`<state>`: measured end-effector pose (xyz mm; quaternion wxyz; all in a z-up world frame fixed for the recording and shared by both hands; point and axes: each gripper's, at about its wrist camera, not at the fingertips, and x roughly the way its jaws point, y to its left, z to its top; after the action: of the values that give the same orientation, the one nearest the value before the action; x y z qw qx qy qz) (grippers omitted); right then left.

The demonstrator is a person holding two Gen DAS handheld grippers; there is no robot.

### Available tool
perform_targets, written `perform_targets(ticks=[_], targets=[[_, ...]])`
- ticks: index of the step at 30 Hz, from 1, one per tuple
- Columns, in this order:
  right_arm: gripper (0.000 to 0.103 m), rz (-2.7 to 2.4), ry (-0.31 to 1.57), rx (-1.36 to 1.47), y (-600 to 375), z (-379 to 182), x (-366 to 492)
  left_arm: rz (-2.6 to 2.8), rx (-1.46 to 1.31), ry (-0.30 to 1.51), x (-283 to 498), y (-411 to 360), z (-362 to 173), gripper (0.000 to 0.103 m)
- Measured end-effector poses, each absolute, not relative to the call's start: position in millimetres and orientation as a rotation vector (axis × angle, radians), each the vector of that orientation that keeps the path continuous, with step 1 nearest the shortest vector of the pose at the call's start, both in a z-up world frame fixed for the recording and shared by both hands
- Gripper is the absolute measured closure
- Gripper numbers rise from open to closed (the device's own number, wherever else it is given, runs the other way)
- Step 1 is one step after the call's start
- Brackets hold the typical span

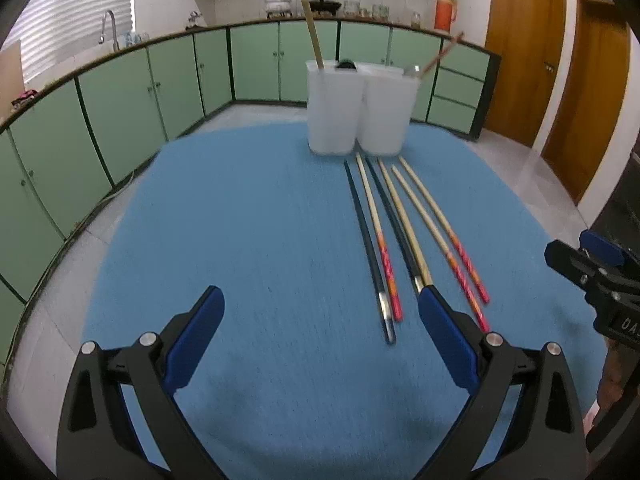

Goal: Organize utensils
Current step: 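Move both tools back toward the remaining chopsticks, then grasp a black chopstick with the left tool while the right tool grasps a red-patterned chopstick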

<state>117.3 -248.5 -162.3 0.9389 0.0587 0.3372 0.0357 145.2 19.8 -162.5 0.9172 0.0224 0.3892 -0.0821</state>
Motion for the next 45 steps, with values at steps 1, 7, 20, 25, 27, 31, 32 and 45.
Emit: perform_targets(ticks=[1,7,20,25,27,31,32,45], targets=[[0.006,0.075,0.694,0.123,-249.8,-164.6,115.2,-0.173,0.048,0.810,143.8,18.9,-166.0,0.008],[0.014,0.086,0.716,0.143,-253.4,-169.9,111.4,-0.193,0.062,0.855,140.5,9.1,-185.3,0.009],[0.032,0.098,0.741,0.145,-252.4,-176.1,111.6,-0.182,0.040,0.928,150.4,0.1,-209.4,0.037],[0.037,0.109,0.749,0.141,-249.1,-180.1,112.9,-0.174,0.041,0.917,151.6,-5.1,-209.6,0.040],[0.039,0.111,0.750,0.130,-247.5,-180.8,113.0,-0.172,0.045,0.913,152.5,-7.0,-209.3,0.042],[0.041,0.114,0.752,0.136,-249.1,-181.6,113.1,-0.169,0.052,0.897,153.4,-9.4,-209.4,0.056],[0.041,0.113,0.752,0.137,-249.6,-181.8,113.0,-0.170,0.052,0.894,153.6,-9.8,-209.0,0.065],[0.068,0.161,0.806,0.142,-240.7,-196.3,119.3,-0.183,0.032,0.868,153.7,-7.4,-204.9,0.097]])
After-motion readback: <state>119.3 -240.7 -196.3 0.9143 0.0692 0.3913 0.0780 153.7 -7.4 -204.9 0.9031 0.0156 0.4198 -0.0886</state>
